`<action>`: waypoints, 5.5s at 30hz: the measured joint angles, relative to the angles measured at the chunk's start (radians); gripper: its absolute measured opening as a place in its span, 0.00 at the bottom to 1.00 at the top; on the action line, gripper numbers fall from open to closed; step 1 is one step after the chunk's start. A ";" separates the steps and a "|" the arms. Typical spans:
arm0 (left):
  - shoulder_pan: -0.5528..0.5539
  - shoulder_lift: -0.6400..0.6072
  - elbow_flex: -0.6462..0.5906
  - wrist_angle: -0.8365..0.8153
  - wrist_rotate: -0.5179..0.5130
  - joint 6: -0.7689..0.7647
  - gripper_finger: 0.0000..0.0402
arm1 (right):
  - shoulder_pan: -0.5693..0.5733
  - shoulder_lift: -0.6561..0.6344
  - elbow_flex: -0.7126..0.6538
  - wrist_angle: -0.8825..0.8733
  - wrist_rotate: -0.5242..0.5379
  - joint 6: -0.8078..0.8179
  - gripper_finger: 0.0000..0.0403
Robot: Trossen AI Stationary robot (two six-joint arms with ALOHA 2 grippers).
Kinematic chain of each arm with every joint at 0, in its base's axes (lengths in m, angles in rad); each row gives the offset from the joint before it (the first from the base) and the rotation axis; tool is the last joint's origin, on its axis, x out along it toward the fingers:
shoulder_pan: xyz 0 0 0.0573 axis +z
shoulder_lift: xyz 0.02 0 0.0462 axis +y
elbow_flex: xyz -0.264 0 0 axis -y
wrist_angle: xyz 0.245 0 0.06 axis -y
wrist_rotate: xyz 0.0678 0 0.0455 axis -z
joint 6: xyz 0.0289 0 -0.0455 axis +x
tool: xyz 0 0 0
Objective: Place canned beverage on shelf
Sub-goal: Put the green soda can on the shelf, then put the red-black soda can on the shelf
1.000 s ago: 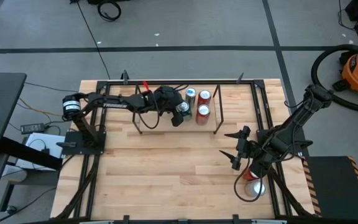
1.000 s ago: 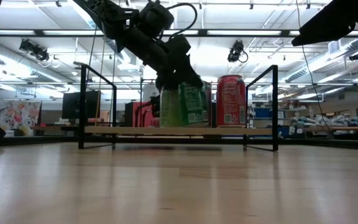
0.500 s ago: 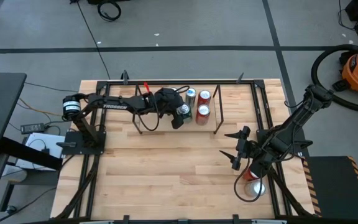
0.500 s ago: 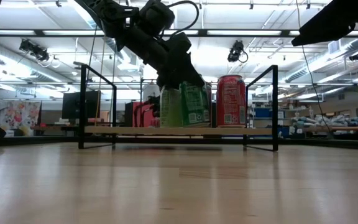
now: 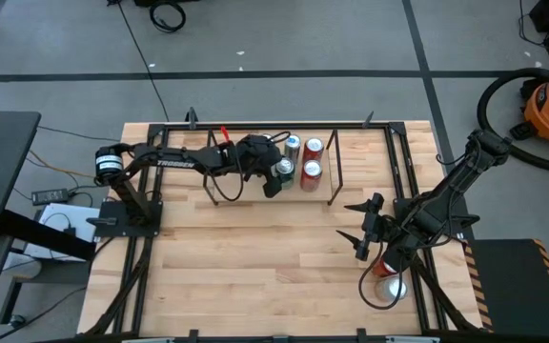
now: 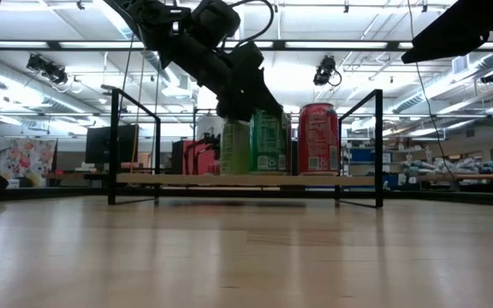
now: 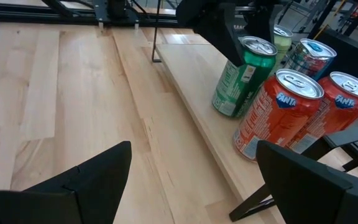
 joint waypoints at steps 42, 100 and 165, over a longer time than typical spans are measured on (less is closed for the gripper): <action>0.345 -0.120 0.265 -0.421 -0.072 -0.059 0.88 | -0.048 0.001 0.000 0.010 0.000 -0.032 0.88; 0.352 0.146 0.539 -0.883 -0.128 0.028 0.87 | -0.066 0.001 0.000 0.005 -0.035 -0.029 0.88; -0.528 0.011 0.305 -0.379 -0.313 -0.025 0.87 | 0.020 0.166 0.280 -0.655 -1.080 0.963 0.90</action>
